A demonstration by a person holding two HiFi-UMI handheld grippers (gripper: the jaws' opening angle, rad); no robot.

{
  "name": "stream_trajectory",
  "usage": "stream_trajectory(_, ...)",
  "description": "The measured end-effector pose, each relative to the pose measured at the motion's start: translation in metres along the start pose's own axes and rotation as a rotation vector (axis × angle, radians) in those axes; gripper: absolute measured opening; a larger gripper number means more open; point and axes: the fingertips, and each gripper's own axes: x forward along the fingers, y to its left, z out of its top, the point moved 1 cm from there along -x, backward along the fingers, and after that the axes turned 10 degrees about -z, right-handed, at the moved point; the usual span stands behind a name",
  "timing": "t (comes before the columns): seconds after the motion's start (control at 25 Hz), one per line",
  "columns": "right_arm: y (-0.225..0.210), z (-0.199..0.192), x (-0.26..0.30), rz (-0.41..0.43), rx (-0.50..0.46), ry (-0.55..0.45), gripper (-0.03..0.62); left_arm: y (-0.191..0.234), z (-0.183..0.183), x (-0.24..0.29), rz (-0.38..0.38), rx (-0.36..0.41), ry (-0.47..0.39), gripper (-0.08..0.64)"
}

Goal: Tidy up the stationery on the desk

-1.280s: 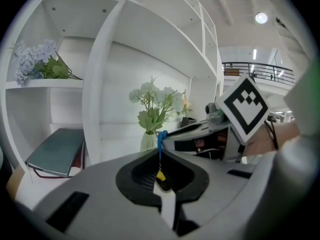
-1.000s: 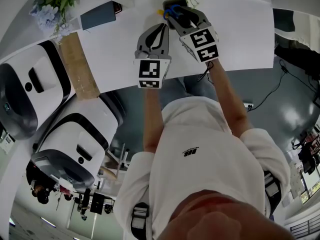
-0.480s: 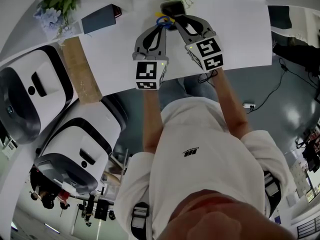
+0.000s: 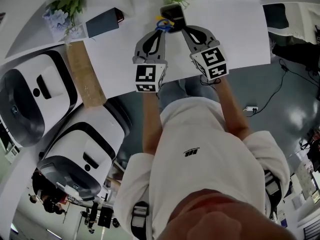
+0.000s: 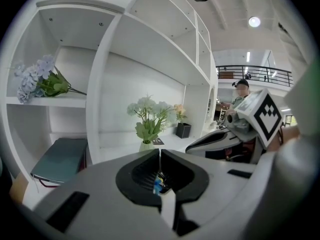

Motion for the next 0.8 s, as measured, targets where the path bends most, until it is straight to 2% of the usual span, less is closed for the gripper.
stream_trajectory(0.8, 0.016, 0.011, -0.05, -0.078, 0.011, -0.034, -0.002, -0.022, 0.015, -0.042, -0.058, 0.06, -0.007, 0.0)
